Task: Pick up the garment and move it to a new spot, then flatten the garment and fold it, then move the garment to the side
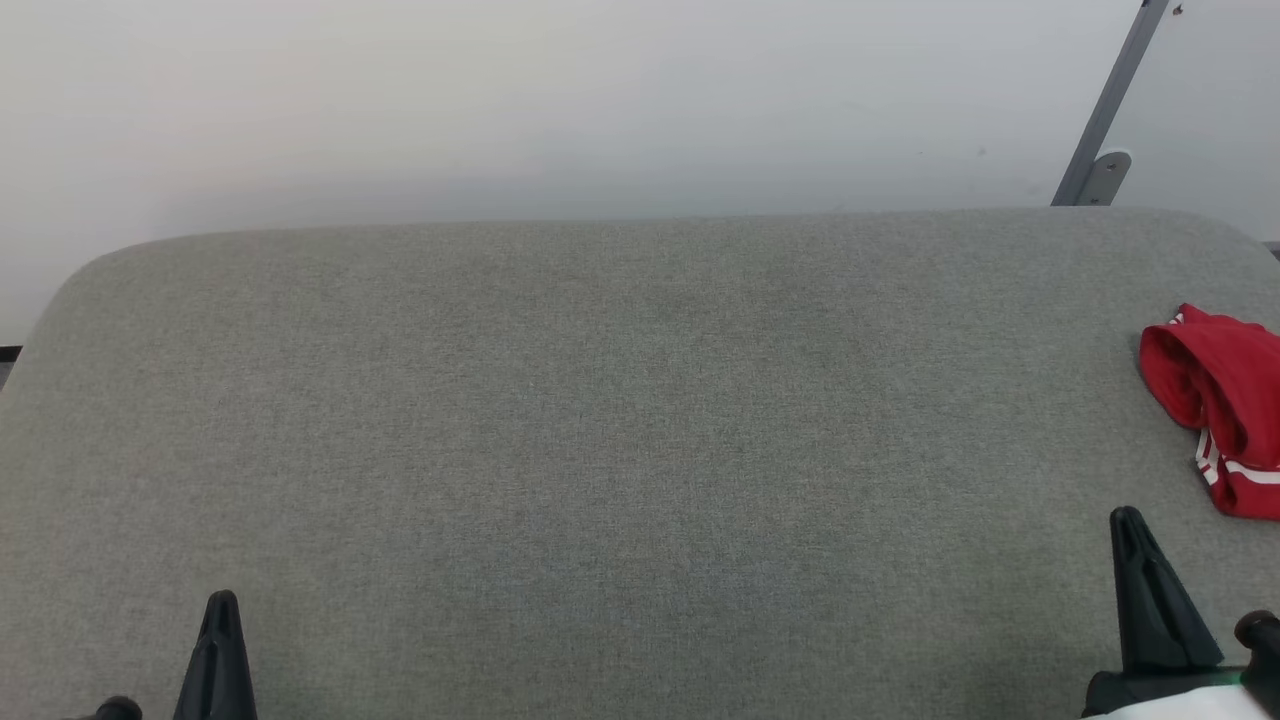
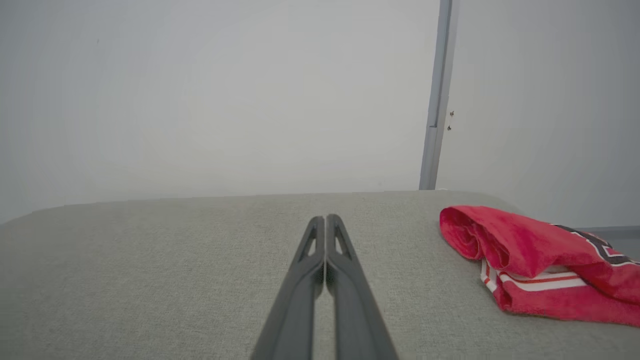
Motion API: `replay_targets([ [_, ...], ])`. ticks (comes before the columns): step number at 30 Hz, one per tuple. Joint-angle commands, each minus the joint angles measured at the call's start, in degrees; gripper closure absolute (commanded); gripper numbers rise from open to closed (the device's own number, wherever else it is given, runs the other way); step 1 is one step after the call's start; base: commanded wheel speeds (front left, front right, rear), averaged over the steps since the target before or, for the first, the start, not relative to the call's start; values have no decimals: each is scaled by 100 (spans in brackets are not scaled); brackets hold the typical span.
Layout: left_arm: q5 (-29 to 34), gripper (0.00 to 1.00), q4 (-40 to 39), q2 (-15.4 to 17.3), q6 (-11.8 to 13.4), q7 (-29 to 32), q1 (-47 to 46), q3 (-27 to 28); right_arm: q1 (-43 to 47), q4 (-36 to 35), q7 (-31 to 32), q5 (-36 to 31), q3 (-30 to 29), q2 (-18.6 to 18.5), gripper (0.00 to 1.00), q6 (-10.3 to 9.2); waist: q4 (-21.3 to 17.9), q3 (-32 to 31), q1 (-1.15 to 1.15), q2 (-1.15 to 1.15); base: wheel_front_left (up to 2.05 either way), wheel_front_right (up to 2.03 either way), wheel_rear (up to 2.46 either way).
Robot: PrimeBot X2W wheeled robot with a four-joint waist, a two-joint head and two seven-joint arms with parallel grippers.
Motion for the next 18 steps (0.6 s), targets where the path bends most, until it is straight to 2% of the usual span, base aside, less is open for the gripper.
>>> replay_targets([
  [1,-208,100,-52,37,-1,47,-93,6,-71,-54,37,246,-10,-33,100,0,1,0,0,0,0,0,0],
  [18,-1841,100,181,16,-3,499,-468,-81,-414,274,442,2035,48,31,100,0,10,-2,0,0,0,0,0],
])
